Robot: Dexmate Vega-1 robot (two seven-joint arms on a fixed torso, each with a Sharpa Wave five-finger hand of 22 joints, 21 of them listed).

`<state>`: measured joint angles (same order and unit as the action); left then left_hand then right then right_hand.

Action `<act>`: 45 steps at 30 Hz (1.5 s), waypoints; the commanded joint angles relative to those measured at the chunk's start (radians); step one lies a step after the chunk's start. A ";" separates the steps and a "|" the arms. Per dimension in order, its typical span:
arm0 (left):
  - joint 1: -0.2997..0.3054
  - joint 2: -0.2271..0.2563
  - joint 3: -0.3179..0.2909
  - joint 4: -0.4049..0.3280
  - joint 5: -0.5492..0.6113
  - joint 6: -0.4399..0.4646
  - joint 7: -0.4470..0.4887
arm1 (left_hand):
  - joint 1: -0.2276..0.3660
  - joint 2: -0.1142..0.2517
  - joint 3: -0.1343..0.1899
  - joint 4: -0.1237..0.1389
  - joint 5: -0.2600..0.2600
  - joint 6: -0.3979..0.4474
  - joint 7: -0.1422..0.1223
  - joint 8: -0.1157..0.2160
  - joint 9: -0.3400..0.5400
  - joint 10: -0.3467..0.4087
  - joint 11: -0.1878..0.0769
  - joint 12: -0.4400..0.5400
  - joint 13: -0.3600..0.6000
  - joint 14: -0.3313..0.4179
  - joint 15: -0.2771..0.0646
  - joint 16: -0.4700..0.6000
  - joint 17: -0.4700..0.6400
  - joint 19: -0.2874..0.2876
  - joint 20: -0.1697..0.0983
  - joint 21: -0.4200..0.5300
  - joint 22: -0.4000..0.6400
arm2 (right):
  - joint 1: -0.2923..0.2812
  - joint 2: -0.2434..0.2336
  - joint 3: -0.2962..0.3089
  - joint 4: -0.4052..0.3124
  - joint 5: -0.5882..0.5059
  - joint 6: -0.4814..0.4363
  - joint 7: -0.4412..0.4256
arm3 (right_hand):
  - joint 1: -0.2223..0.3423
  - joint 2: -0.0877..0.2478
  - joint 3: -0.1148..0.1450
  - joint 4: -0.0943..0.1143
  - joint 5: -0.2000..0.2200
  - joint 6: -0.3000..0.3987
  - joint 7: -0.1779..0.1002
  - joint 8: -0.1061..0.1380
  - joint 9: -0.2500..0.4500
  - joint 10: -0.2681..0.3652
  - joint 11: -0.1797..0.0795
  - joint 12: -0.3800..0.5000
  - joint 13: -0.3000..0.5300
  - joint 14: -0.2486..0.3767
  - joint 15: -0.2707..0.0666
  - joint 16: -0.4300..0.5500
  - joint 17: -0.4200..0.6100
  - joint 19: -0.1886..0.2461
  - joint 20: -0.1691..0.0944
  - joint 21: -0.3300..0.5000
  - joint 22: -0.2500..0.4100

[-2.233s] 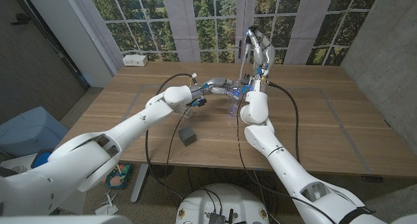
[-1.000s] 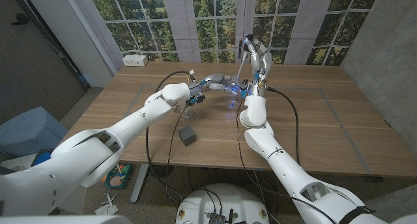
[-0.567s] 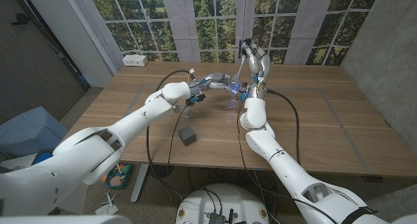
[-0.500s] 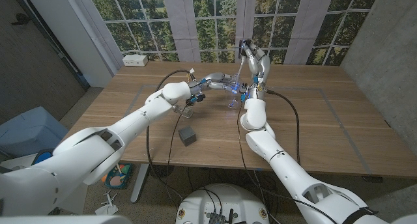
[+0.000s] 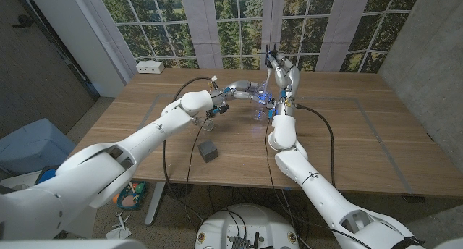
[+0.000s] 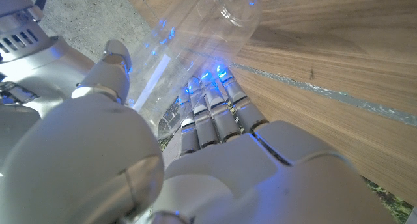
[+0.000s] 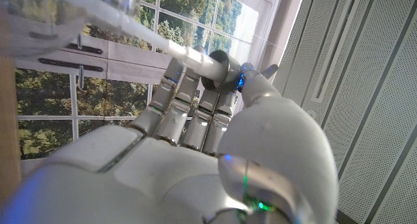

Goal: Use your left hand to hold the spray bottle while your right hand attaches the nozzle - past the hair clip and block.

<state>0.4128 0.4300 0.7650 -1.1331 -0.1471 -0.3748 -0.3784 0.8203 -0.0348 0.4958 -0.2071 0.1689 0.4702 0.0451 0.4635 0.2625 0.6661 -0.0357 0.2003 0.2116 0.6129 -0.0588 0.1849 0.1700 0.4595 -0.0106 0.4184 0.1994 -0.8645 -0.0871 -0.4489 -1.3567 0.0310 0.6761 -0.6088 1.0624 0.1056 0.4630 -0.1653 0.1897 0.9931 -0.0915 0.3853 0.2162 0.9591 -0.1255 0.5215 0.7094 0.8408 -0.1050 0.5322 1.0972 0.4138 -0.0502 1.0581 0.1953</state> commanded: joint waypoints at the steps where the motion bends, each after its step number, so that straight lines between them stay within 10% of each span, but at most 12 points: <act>1: 0.019 0.018 -0.008 -0.056 0.004 0.028 0.013 | 0.176 0.180 0.028 0.032 0.007 0.399 -0.040 0.003 0.003 0.119 -0.114 0.007 0.002 -0.003 -0.136 -0.002 0.001 -0.005 0.003 0.009 0.004 | -0.026 -0.014 -0.011 -0.002 -0.047 -0.006 -0.038 | -0.002 0.009 0.025 0.007 0.014 -0.013 0.000 -0.005 0.003 -0.003 -0.010 -0.010 -0.003 -0.016 -0.104 -0.014 -0.003 -0.005 0.003 0.009 -0.001; 25: 0.021 0.020 -0.013 -0.067 -0.001 0.036 0.014 | 0.175 0.180 0.029 0.033 0.006 0.398 -0.041 0.001 0.003 0.120 -0.116 0.008 0.002 -0.002 -0.136 -0.002 0.001 -0.007 0.002 0.013 0.004 | -0.061 -0.035 -0.017 -0.011 -0.036 -0.052 -0.062 | -0.035 -0.011 0.054 0.004 0.036 -0.132 -0.008 -0.061 -0.001 -0.134 0.008 -0.126 -0.077 -0.089 -0.100 -0.121 -0.079 -0.032 0.010 0.040 -0.007; 45: 0.009 0.012 -0.008 -0.056 0.004 0.033 0.011 | 0.176 0.181 0.029 0.032 0.007 0.399 -0.041 0.001 0.004 0.121 -0.115 0.008 0.002 -0.003 -0.137 -0.002 0.002 -0.008 0.003 0.016 0.003 | -0.093 -0.092 -0.020 -0.065 -0.001 -0.109 -0.014 | -0.118 -0.052 0.006 0.021 0.038 -0.247 0.024 -0.113 -0.002 -0.265 0.045 -0.219 -0.104 -0.167 -0.062 -0.156 -0.107 -0.078 0.048 0.043 -0.011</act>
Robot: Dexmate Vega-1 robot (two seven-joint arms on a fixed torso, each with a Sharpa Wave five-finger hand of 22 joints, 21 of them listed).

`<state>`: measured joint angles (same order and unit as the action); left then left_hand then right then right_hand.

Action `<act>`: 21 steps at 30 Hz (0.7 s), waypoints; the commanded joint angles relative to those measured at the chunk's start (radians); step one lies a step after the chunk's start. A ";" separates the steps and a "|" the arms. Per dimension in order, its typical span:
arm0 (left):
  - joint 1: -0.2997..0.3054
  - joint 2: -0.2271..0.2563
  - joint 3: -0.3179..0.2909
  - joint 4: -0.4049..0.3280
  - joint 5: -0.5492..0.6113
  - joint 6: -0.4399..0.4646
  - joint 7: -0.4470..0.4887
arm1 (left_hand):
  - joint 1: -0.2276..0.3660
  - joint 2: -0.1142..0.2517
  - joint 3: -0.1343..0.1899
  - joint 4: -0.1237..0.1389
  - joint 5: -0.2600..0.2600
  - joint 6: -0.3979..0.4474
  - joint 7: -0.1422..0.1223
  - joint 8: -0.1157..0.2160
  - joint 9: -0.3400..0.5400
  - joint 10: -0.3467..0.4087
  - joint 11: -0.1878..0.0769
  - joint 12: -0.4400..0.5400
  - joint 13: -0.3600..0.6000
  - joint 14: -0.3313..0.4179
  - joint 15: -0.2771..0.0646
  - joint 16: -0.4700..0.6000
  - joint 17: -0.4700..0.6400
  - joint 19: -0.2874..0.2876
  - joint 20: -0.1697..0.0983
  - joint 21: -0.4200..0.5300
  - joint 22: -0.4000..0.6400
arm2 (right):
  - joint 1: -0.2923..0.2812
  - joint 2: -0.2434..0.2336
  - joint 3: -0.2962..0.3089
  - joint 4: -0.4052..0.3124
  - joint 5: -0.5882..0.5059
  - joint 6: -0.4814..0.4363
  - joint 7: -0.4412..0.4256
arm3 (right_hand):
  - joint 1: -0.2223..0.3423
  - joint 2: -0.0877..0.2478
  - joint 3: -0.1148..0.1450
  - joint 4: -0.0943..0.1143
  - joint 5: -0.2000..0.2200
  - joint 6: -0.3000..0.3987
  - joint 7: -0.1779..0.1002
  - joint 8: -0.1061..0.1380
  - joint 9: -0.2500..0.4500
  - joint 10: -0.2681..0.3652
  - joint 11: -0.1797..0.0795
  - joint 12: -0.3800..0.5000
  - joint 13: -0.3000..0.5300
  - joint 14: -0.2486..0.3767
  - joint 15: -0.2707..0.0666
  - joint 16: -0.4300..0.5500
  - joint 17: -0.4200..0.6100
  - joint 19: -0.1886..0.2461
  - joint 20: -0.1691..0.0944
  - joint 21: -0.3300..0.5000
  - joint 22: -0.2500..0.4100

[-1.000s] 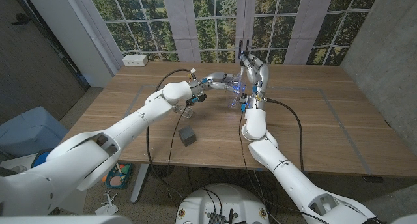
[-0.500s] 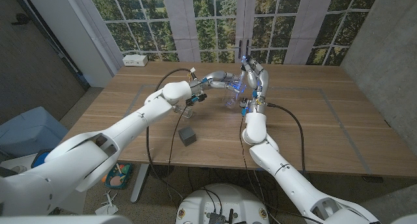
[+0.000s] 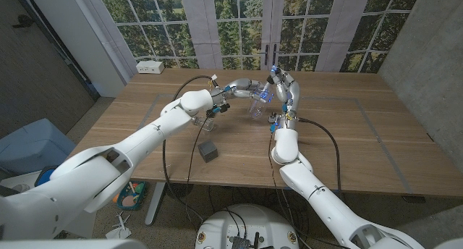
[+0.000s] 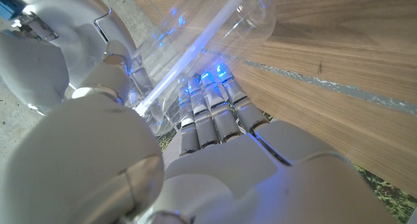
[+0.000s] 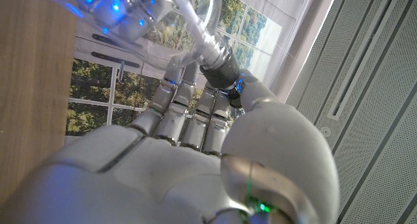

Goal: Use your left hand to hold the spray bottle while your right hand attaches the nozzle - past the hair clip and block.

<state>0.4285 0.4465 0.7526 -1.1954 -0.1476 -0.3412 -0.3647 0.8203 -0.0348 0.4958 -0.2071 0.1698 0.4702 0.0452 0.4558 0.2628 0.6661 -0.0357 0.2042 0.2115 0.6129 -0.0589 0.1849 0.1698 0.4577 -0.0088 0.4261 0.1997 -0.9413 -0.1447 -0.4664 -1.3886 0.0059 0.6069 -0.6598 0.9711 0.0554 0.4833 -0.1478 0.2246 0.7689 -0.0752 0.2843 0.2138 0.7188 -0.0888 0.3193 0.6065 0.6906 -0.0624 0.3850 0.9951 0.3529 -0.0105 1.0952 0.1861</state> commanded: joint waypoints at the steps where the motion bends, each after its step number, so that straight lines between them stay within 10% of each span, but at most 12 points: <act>1: -0.008 -0.005 0.005 0.006 0.006 0.001 -0.001 | 0.176 0.181 0.029 0.032 0.006 0.400 -0.039 0.009 0.004 0.121 -0.115 0.004 0.002 -0.003 -0.137 -0.002 0.002 -0.006 0.000 0.008 0.003 | -0.017 -0.041 -0.003 -0.038 0.030 -0.045 0.047 | -0.031 -0.004 -0.018 0.003 0.003 -0.032 0.011 -0.016 0.000 -0.034 0.010 -0.022 0.000 -0.031 -0.101 -0.013 -0.007 -0.022 0.012 0.005 -0.002; 21: -0.021 -0.019 0.012 0.035 0.013 0.001 0.003 | 0.178 0.182 0.029 0.032 0.006 0.400 -0.039 0.008 0.004 0.121 -0.117 0.004 0.002 -0.001 -0.139 -0.001 0.002 -0.007 0.000 0.011 0.003 | -0.022 -0.143 -0.006 -0.089 0.055 -0.095 0.146 | -0.113 -0.040 -0.089 0.004 -0.008 -0.227 0.055 -0.088 0.004 -0.195 0.039 -0.098 0.018 -0.182 -0.042 -0.045 -0.017 -0.094 0.053 -0.019 -0.004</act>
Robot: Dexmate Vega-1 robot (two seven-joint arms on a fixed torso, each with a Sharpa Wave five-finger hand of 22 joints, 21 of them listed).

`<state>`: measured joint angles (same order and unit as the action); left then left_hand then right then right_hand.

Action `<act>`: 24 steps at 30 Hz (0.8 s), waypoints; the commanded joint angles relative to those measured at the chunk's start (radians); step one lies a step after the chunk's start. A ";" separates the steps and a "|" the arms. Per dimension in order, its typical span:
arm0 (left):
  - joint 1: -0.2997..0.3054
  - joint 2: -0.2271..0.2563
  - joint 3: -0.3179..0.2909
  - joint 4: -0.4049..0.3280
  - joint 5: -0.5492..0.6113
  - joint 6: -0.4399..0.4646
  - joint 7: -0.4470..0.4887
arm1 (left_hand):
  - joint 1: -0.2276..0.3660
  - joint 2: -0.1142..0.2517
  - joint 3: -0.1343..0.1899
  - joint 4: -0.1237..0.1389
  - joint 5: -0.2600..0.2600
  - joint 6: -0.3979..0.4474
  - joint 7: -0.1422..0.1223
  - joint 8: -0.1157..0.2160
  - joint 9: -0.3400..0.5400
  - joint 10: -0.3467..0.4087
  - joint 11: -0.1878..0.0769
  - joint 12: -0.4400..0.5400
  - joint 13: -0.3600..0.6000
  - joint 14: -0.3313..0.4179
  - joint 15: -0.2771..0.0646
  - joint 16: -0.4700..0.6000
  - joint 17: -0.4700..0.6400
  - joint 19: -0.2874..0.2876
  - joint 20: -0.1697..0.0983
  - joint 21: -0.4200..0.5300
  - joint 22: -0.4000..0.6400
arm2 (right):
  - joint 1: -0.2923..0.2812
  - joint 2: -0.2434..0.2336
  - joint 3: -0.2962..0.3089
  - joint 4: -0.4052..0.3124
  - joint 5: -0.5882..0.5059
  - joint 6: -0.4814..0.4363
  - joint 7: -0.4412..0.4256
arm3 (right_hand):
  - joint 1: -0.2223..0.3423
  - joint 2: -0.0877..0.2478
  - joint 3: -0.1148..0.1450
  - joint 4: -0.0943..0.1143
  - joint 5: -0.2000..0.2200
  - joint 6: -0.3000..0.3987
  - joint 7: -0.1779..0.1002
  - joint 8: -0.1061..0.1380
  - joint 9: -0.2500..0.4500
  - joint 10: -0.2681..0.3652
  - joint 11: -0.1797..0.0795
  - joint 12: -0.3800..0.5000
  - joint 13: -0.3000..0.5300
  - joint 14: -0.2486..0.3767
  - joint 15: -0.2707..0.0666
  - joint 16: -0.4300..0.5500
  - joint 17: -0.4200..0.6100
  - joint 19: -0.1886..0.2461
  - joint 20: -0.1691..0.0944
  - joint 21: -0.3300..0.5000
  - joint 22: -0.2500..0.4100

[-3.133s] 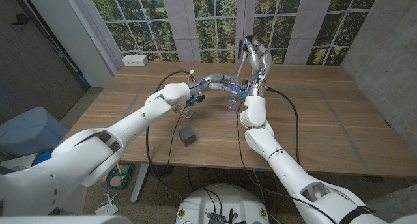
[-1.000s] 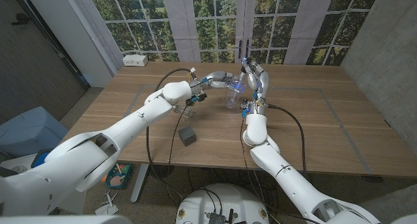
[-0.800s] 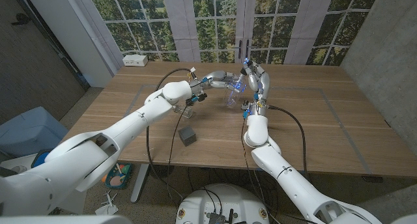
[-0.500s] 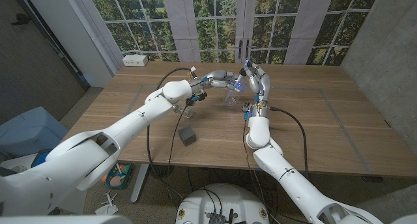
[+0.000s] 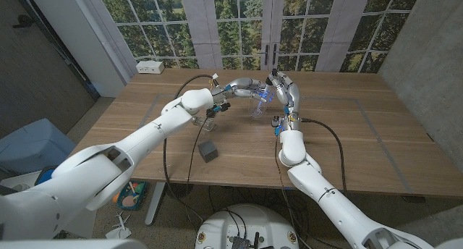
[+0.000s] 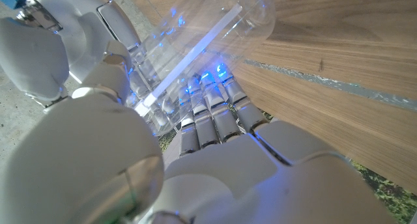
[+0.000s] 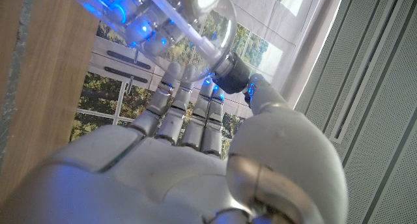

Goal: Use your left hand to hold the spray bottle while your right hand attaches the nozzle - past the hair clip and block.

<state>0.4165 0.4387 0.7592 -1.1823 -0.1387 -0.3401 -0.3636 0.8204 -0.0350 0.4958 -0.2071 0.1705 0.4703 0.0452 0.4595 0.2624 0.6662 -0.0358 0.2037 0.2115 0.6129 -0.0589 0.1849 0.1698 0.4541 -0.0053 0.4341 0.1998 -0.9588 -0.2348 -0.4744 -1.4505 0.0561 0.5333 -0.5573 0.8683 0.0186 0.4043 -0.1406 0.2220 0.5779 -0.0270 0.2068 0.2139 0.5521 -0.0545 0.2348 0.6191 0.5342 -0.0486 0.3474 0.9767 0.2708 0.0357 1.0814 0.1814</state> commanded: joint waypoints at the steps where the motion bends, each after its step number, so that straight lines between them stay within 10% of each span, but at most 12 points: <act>1: -0.009 -0.013 0.005 0.025 0.003 -0.001 0.003 | 0.178 0.182 0.030 0.032 0.005 0.401 -0.039 0.004 0.004 0.121 -0.117 0.005 0.002 -0.001 -0.139 -0.001 0.002 -0.003 -0.003 0.004 0.003 | -0.004 -0.053 0.003 -0.026 -0.001 -0.018 0.040 | -0.011 -0.003 -0.011 -0.004 -0.005 -0.048 0.008 -0.014 0.004 -0.039 0.004 -0.017 0.005 -0.030 -0.055 -0.008 0.001 -0.015 0.008 -0.006 0.001; 11: -0.008 -0.018 0.004 0.039 0.001 0.007 0.016 | 0.182 0.184 0.032 0.031 0.005 0.403 -0.038 0.005 0.006 0.126 -0.119 0.006 0.002 0.001 -0.140 -0.001 0.002 -0.001 -0.003 0.006 0.003 | -0.009 -0.099 0.014 -0.024 -0.008 0.033 0.073 | -0.027 0.002 -0.009 -0.006 0.005 -0.123 0.023 -0.019 0.003 -0.110 0.028 -0.039 0.002 -0.086 -0.022 -0.038 -0.024 -0.050 0.036 -0.023 0.001; 24: -0.006 -0.014 0.000 0.047 -0.002 0.011 0.025 | 0.182 0.184 0.035 0.032 0.005 0.403 -0.038 0.009 0.013 0.131 -0.119 0.008 0.002 0.007 -0.140 0.000 0.001 0.001 -0.005 0.010 0.002 | -0.037 -0.055 0.061 0.024 -0.063 0.136 -0.016 | -0.053 0.023 0.022 -0.006 0.038 -0.025 0.048 0.024 0.002 -0.041 0.030 -0.012 -0.006 -0.031 -0.032 -0.032 -0.052 -0.018 0.035 -0.022 -0.001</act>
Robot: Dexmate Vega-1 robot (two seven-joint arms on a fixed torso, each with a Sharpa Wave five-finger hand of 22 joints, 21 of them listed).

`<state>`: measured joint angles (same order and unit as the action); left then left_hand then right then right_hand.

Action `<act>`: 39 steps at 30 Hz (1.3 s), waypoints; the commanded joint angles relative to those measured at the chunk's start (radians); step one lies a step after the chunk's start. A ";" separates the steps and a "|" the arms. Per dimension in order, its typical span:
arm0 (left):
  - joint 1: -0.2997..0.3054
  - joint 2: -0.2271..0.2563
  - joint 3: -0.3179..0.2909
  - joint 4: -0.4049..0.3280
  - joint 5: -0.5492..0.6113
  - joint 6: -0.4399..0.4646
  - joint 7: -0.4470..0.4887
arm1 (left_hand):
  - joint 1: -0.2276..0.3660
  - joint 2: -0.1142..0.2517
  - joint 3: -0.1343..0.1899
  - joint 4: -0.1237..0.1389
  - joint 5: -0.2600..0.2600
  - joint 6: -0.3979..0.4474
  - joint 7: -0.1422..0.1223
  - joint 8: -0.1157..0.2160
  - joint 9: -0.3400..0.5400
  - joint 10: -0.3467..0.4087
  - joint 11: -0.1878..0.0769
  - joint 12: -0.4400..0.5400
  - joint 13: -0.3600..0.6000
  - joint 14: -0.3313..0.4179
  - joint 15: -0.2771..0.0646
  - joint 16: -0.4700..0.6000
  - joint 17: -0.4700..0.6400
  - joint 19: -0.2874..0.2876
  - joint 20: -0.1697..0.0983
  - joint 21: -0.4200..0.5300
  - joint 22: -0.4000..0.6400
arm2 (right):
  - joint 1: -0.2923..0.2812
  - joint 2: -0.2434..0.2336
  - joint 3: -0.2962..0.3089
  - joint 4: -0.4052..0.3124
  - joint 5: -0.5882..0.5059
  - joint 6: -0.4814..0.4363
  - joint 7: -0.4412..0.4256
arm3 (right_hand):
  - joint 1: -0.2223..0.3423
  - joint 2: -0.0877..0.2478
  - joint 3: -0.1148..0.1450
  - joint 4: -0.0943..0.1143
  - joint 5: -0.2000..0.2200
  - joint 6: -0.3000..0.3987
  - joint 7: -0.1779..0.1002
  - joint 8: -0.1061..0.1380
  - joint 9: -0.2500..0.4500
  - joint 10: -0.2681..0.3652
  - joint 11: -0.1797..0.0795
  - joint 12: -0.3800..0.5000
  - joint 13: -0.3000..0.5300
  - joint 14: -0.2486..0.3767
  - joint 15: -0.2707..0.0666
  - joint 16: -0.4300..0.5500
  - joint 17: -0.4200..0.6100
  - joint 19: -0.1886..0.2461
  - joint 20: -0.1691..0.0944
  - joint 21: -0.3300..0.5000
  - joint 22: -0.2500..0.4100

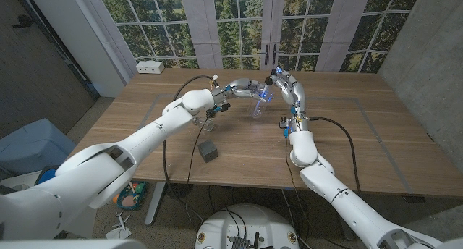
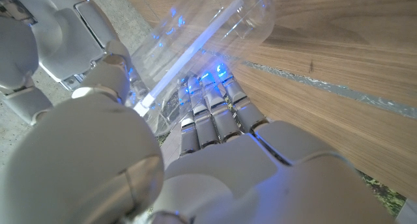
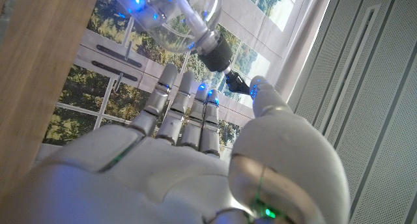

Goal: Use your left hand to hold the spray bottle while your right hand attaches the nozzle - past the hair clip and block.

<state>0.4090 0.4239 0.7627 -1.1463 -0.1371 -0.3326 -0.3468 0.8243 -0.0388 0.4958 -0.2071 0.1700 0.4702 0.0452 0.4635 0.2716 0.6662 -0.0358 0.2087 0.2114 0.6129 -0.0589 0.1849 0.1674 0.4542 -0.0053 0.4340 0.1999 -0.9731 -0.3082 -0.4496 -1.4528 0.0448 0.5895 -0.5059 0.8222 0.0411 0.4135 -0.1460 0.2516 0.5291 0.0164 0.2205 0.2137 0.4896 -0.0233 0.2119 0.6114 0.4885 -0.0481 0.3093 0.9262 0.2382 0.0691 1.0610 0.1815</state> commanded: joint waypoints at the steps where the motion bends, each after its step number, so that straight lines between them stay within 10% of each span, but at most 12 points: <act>1: 0.001 0.001 -0.003 0.013 -0.004 0.002 0.006 | 0.178 0.188 0.035 0.032 0.005 0.403 -0.039 0.005 0.004 0.132 -0.119 0.003 0.002 0.007 -0.140 0.000 0.003 0.001 -0.005 0.010 0.002 | -0.024 0.021 0.039 0.027 -0.054 0.084 -0.072 | -0.007 0.001 0.014 -0.001 0.010 0.027 0.005 0.012 0.002 0.022 -0.001 0.011 0.002 0.016 -0.033 0.006 -0.002 0.015 0.000 -0.002 -0.001; 15: 0.001 0.002 -0.003 0.013 0.004 -0.010 0.017 | 0.179 0.188 0.036 0.032 0.005 0.406 -0.038 0.008 0.008 0.133 -0.120 0.003 0.002 0.009 -0.141 0.000 0.003 0.000 -0.005 0.012 0.002 | -0.044 0.018 0.066 0.013 -0.154 0.065 -0.147 | -0.019 -0.004 0.044 -0.012 0.037 0.138 0.023 0.063 0.017 0.019 -0.004 0.008 0.008 0.019 -0.030 -0.006 -0.020 0.017 0.001 -0.009 -0.001; 20: 0.002 0.004 -0.001 0.006 0.013 -0.013 0.022 | 0.179 0.187 0.037 0.032 0.005 0.406 -0.038 0.009 0.010 0.134 -0.120 0.003 0.002 0.009 -0.141 -0.001 0.003 0.001 -0.005 0.014 0.002 | -0.053 0.006 0.071 -0.007 -0.195 0.045 -0.171 | -0.073 -0.008 0.048 0.002 0.051 0.283 0.047 0.146 0.050 0.028 0.010 0.010 0.014 0.014 -0.019 -0.004 -0.018 0.018 0.007 -0.017 0.000; 25: 0.003 0.005 0.001 -0.001 0.018 -0.008 0.024 | 0.180 0.187 0.036 0.032 0.004 0.405 -0.039 0.009 0.010 0.134 -0.122 0.002 0.002 0.008 -0.141 -0.001 0.004 0.000 -0.006 0.014 0.002 | -0.062 -0.007 0.071 -0.032 -0.232 0.022 -0.191 | -0.075 -0.006 0.056 -0.004 0.056 0.324 0.049 0.170 0.060 0.031 0.009 0.010 0.016 0.016 -0.021 -0.002 -0.018 0.019 0.008 -0.019 0.000; 30: 0.003 0.010 0.008 -0.010 0.041 -0.009 0.037 | 0.180 0.186 0.036 0.031 0.004 0.406 -0.040 0.009 0.009 0.134 -0.119 0.002 0.003 0.008 -0.142 -0.001 0.004 0.000 -0.006 0.015 0.002 | -0.079 -0.040 0.069 -0.097 -0.254 -0.051 -0.173 | 0.014 -0.010 0.135 -0.048 0.106 0.318 0.033 0.182 0.076 0.029 0.003 0.006 0.018 0.016 -0.028 -0.016 -0.038 0.025 0.008 -0.027 -0.003; 39: 0.009 0.028 0.021 -0.046 0.117 -0.020 0.085 | 0.179 0.186 0.036 0.033 0.004 0.405 -0.040 0.008 0.009 0.135 -0.121 0.002 0.003 0.007 -0.142 -0.001 0.004 -0.001 -0.005 0.016 0.002 | -0.093 -0.095 0.058 -0.186 -0.278 -0.167 -0.142 | 0.088 -0.059 0.231 -0.050 0.191 0.314 0.018 0.187 0.085 0.023 -0.004 -0.002 0.013 0.014 -0.040 -0.032 -0.062 0.030 0.003 -0.050 -0.009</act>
<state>0.4120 0.4362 0.7707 -1.1601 -0.0852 -0.3446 -0.3033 0.8245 -0.0391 0.4958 -0.2071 0.1708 0.4702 0.0452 0.4679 0.2763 0.6698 -0.0322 0.2079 0.2113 0.6129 -0.0589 0.1849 0.1701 0.4542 -0.0053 0.4416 0.1999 -1.0469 -0.3492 -0.3833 -1.5446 -0.1899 0.5408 -0.6651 0.8886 -0.0038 0.6230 -0.1969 0.4230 0.8375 0.0423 0.4008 0.2951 0.5140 -0.0234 0.2126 0.6253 0.5004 -0.0428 0.2809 0.8663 0.2571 0.0715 1.0167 0.1720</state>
